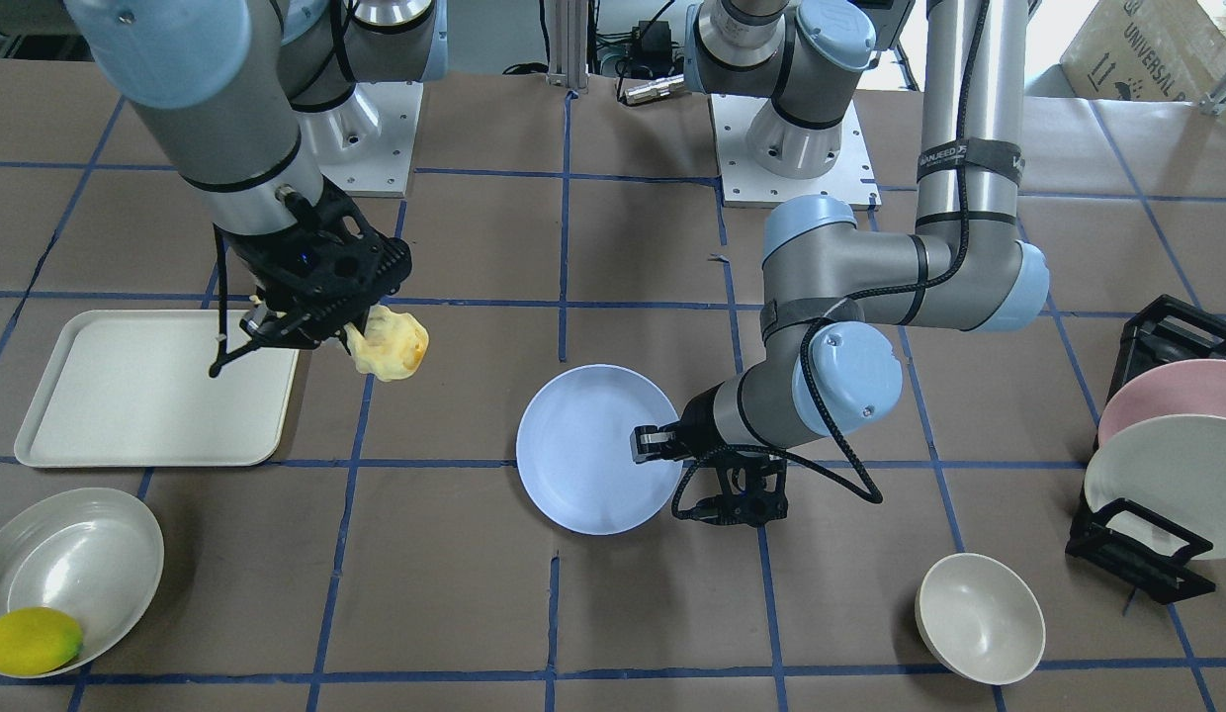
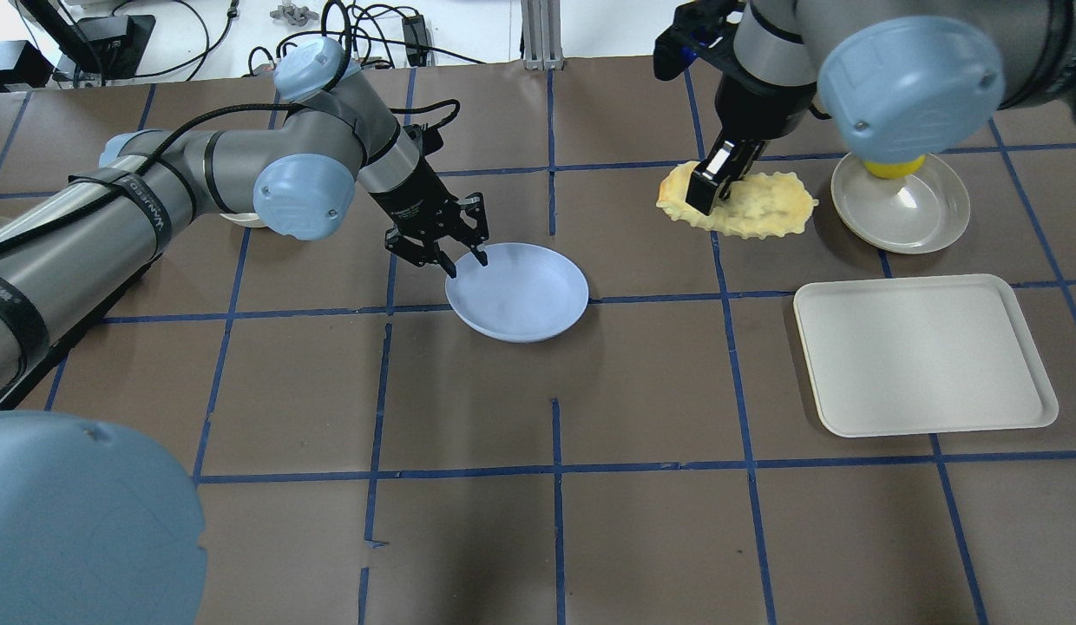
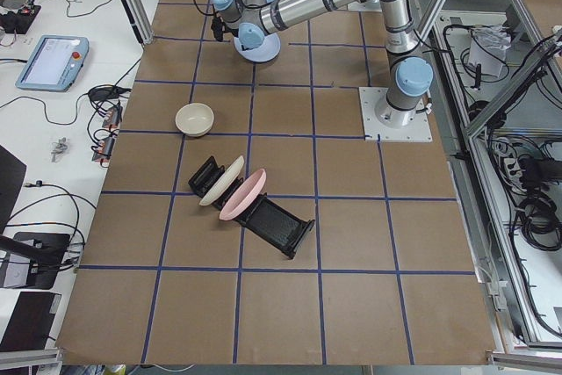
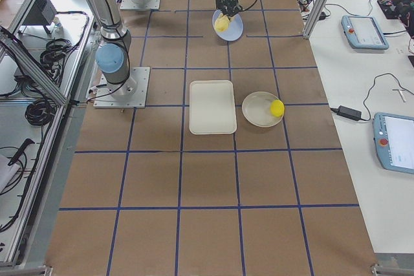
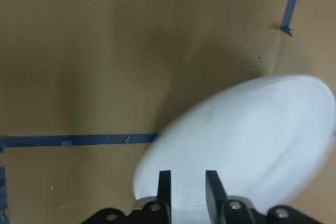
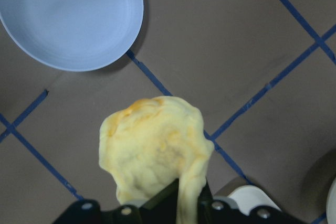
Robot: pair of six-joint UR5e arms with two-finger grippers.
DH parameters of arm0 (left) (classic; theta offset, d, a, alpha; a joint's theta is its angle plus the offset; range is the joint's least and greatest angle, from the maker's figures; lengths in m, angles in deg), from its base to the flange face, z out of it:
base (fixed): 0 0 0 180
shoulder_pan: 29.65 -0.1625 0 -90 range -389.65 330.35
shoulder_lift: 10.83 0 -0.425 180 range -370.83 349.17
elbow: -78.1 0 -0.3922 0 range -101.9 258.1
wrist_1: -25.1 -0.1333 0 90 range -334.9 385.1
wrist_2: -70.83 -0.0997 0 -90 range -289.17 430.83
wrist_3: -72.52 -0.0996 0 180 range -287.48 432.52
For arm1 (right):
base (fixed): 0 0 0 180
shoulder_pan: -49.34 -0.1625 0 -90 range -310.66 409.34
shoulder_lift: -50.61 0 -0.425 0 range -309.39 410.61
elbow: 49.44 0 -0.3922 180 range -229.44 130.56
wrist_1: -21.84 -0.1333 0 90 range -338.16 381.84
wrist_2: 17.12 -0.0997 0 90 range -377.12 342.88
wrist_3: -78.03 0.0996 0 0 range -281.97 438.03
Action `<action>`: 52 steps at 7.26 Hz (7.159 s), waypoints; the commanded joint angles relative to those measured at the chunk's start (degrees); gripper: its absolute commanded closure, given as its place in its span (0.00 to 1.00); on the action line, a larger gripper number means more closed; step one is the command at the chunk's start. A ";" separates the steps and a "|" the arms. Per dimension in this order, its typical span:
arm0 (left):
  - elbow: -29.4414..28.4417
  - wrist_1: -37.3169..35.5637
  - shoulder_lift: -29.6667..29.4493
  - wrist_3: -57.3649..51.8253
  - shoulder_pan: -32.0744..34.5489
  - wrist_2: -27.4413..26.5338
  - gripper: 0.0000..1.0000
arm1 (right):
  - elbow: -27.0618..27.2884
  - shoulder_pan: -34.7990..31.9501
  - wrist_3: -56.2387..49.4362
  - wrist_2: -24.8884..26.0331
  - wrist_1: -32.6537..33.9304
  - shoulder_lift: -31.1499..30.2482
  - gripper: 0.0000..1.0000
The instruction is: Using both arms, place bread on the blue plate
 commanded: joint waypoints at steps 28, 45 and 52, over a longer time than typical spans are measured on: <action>-11.95 25.78 19.39 -11.05 -3.82 -18.82 0.00 | 3.57 15.51 -4.10 -1.68 -21.95 -15.81 0.00; -12.13 25.61 19.57 -10.97 -3.91 -18.39 0.00 | -0.65 6.72 24.38 0.96 -22.74 -10.01 0.00; -11.52 24.64 19.82 -10.88 -3.91 -18.74 0.00 | -0.56 6.81 24.56 0.87 -22.74 -10.10 0.00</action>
